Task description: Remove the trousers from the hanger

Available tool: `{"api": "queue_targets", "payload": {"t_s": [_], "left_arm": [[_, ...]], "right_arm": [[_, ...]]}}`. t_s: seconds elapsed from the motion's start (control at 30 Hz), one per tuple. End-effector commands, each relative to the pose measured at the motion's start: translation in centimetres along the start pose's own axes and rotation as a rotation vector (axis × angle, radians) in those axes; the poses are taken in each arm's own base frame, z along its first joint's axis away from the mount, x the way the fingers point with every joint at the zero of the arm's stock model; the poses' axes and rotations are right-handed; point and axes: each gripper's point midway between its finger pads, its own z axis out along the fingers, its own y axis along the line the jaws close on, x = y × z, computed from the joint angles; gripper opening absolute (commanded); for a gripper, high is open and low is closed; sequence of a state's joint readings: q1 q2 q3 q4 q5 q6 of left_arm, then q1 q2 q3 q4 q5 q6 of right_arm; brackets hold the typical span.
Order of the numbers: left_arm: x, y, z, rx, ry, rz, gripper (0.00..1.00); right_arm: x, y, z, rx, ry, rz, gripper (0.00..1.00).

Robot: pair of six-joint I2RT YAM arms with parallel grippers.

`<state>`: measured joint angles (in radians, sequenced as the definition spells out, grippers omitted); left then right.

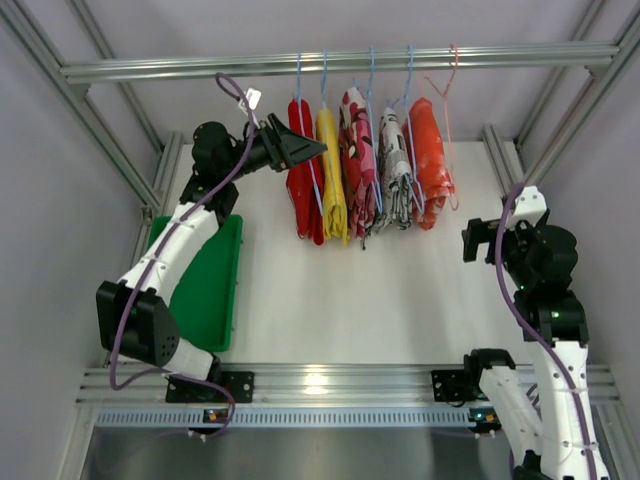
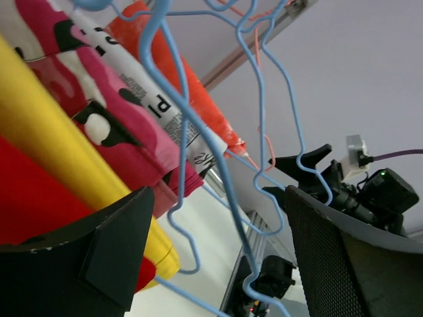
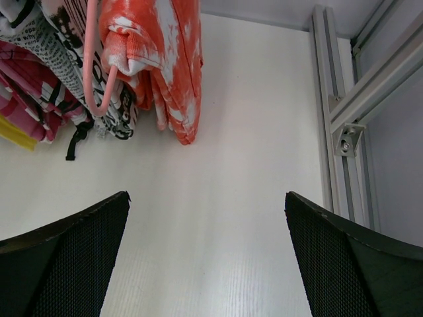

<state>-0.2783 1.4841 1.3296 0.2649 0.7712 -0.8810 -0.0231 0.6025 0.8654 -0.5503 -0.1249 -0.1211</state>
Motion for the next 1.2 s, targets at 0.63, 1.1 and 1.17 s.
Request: {"api": "queue_targets", "payload": {"t_s": [0.63, 1.1, 1.17], "left_arm": [[-3.4, -6.6, 1.1, 0.229, -0.062, -0.026, 0.43], [-5.4, -10.0, 0.2, 0.28, -0.095, -0.09, 0.0], [-5.6, -10.6, 0.0, 0.284, -0.097, -0.076, 0.0]], "right_arm": [[-0.9, -0.5, 0.1, 0.015, -0.021, -0.008, 1.0], [-1.5, 0.2, 0.0, -0.022, -0.008, 0.03, 1.0], [-1.9, 0.5, -0.2, -0.037, -0.011, 0.043, 1.0]]}}
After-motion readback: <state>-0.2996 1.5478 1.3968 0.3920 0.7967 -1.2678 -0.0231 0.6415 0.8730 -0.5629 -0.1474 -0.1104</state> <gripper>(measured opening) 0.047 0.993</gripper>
